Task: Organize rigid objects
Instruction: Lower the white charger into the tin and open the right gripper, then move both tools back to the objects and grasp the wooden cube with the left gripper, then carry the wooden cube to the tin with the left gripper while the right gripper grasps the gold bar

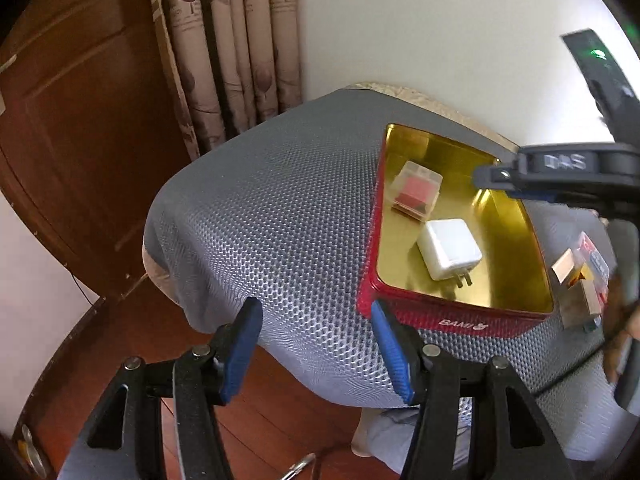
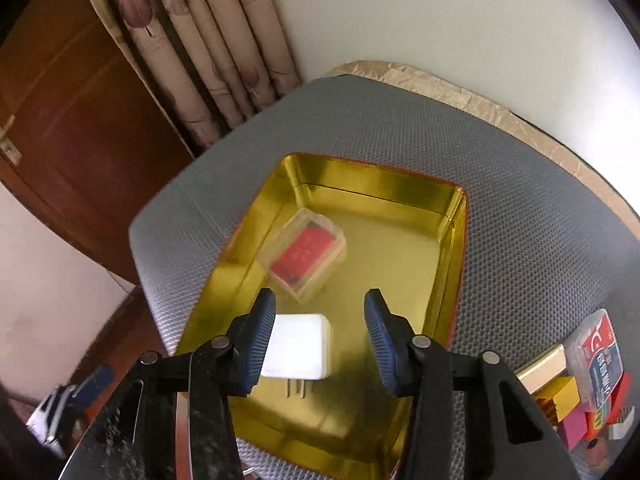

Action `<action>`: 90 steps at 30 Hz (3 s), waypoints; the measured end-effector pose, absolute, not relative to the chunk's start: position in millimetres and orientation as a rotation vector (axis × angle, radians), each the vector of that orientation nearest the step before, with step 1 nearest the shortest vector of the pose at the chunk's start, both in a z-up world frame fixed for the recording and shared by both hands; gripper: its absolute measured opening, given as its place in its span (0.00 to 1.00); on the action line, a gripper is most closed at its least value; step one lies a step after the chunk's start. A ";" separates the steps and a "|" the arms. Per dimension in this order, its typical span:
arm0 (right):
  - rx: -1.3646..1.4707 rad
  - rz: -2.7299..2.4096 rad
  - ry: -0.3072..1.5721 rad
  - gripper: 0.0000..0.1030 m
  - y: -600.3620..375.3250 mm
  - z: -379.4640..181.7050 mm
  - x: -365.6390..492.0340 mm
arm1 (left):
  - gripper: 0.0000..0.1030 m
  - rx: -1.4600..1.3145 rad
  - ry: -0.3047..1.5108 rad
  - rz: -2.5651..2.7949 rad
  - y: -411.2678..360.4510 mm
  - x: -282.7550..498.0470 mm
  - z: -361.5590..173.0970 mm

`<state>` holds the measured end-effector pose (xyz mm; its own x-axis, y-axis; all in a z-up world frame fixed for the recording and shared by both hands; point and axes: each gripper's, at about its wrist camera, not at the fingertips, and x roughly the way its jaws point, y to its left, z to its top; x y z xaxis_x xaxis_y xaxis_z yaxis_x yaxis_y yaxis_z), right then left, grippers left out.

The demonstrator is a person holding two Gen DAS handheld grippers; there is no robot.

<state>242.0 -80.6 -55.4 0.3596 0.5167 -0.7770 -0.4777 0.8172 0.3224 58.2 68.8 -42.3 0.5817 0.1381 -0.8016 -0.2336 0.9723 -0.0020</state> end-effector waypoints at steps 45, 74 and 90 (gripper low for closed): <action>0.239 0.419 0.791 0.57 -250.9 -73.9 168.3 | 0.56 -0.007 0.990 -0.173 0.3 48.1 -53.0; 0.411 -0.015 0.779 0.77 -513.6 -165.3 58.2 | 0.56 -0.082 1.382 -0.336 -206.2 192.0 -78.6; 0.426 0.007 0.807 0.79 -510.1 -171.8 68.5 | 0.50 -0.129 1.315 -0.302 -188.8 180.0 -101.4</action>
